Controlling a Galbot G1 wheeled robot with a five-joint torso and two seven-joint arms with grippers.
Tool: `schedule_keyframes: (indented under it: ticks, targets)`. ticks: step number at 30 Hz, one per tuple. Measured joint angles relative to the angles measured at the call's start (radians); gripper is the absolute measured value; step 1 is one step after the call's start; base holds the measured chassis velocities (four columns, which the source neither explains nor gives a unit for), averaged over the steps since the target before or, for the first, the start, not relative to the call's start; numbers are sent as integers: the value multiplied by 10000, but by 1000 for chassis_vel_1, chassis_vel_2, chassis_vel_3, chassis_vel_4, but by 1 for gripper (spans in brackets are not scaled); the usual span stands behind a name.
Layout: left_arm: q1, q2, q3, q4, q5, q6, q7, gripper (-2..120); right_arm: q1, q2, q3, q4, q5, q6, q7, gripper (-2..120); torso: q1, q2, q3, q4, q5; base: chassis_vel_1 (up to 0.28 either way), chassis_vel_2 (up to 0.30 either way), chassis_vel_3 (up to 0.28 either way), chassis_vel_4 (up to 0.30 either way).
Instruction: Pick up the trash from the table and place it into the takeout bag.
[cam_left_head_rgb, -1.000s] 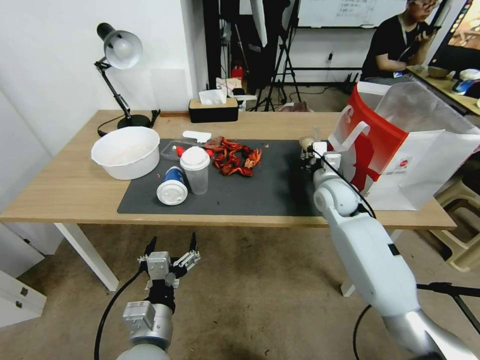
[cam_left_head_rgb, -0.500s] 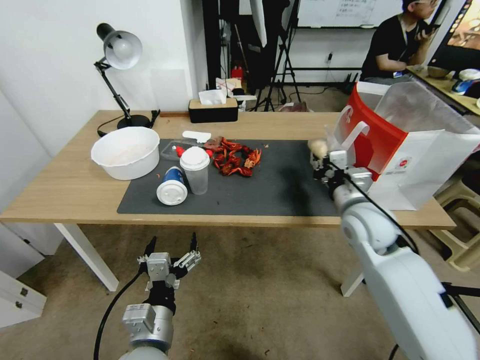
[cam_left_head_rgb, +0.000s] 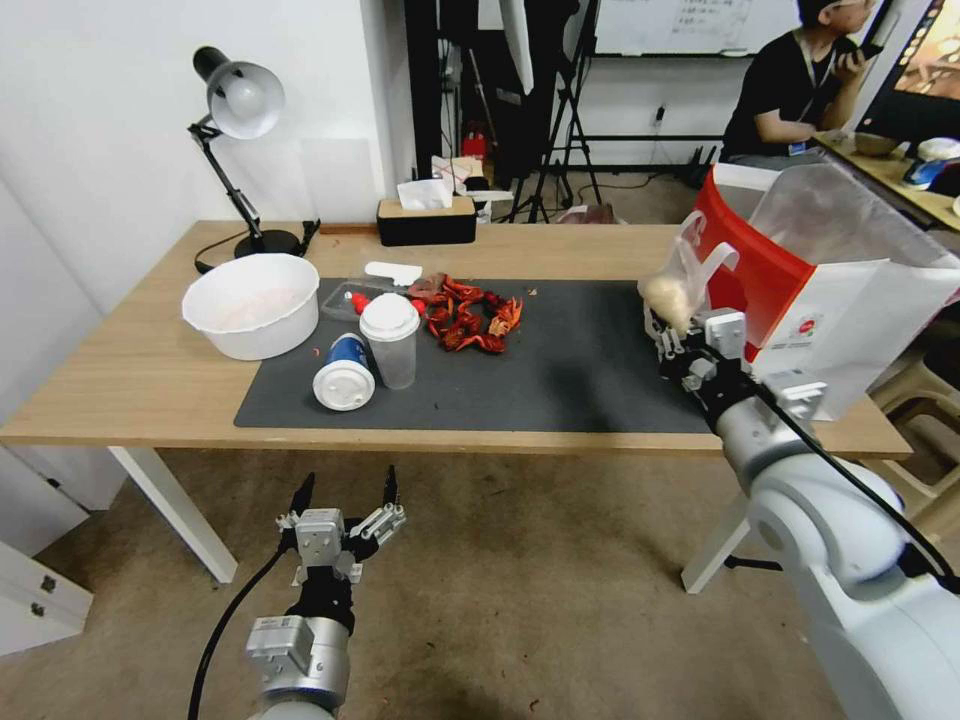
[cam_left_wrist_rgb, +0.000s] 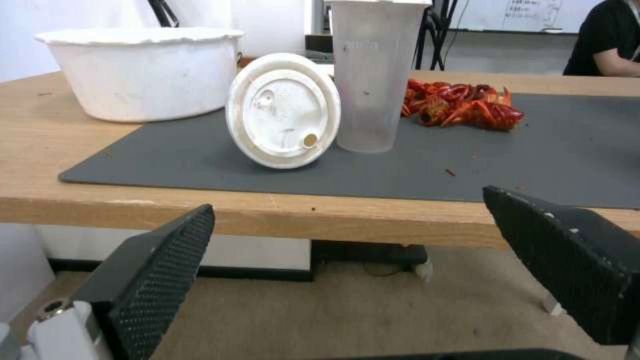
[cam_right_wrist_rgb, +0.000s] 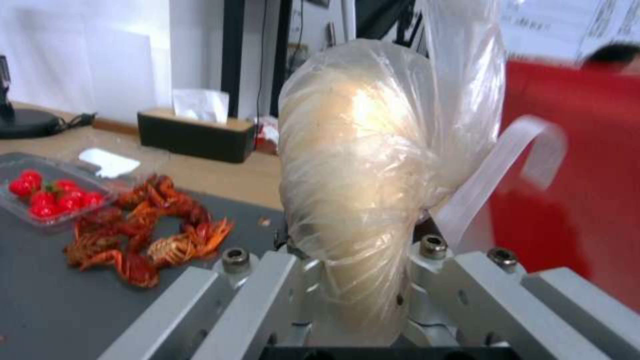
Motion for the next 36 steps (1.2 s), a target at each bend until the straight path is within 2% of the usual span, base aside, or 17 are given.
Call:
schedule_keyframes:
  ticks: [8,14,18,20,21,23,27,28,30,32,36]
  targets:
    - [111,-9,17,-86,85,-64,12,100,-144,-668,916,605,459,338,89,9,2,-1,0,-1,2,0,0,0,0]
    - [168,-5,43,-97,132,-115,14,100,617,-1725,1988,421,1986,549,924,8,2,-1,1,1,2,0,0,0,0]
    - [172,-5,51,-97,144,-120,15,100,780,-1925,2122,291,2164,548,1197,8,2,-1,1,1,3,0,0,0,0]
    - [169,-78,122,-58,239,-180,15,100,1412,-2694,2297,-318,2675,469,2652,8,2,-1,1,1,3,0,0,0,0]
    - [169,-78,122,-58,239,-180,15,100,1412,-2694,2297,-318,2675,469,2652,8,2,-1,1,1,3,0,0,0,0]
    - [171,-140,167,-26,287,-213,17,100,1868,-3174,2403,-796,3476,168,3300,8,2,-1,2,-1,2,0,0,0,0]
    - [172,-170,185,-3,302,-235,22,100,2309,-3495,2406,-1233,4270,-231,3764,8,2,-2,2,0,5,0,0,0,0]
    - [175,-180,186,3,307,-250,23,100,2719,-3698,2281,-1546,4928,-616,4230,8,2,-1,2,-1,2,0,0,0,0]
    - [181,-182,185,4,308,-255,24,100,2929,-3783,2171,-1702,5288,-837,4472,8,3,-1,2,-1,1,0,0,0,0]
    - [205,-186,164,4,309,-277,25,100,3671,-3939,1706,-2203,6032,-1447,5040,8,3,-1,2,3,2,0,0,0,0]
    - [224,-190,133,2,309,-291,25,100,4247,-3981,1289,-2685,6403,-1891,5267,8,3,-1,2,1,2,0,0,0,0]
